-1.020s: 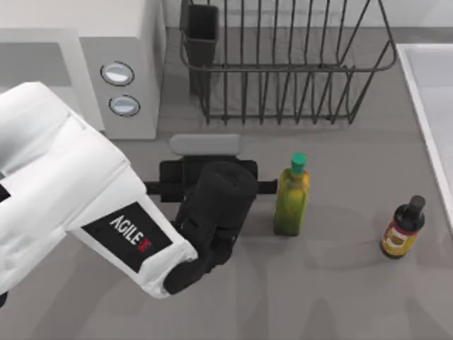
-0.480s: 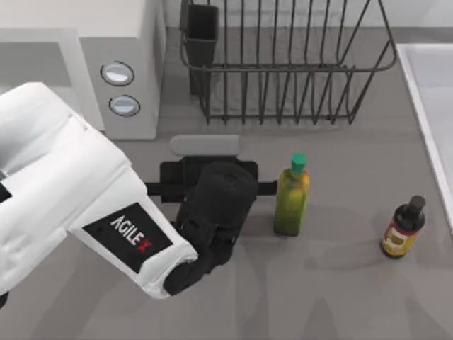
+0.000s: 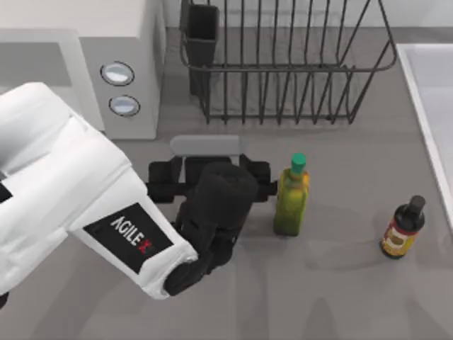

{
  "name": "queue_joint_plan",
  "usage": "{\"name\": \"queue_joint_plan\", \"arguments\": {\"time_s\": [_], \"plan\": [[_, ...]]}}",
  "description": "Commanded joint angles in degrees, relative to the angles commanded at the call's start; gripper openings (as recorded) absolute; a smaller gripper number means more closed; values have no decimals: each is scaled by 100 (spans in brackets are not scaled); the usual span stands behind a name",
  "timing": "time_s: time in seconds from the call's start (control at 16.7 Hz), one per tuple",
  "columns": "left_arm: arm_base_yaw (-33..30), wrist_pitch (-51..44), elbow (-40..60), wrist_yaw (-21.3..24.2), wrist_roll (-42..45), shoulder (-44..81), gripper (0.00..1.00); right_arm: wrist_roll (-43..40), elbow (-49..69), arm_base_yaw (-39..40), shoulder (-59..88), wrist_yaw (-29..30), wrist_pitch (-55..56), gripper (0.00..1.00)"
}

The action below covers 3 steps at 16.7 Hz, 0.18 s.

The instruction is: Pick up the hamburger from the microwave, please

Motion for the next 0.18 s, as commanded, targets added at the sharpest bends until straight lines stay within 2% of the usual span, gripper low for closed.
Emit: {"name": "queue_joint_plan", "arguments": {"time_s": [0.18], "plan": [[0, 0, 0, 0, 0, 0, 100, 0, 0, 0, 0, 0, 0, 100]]}}
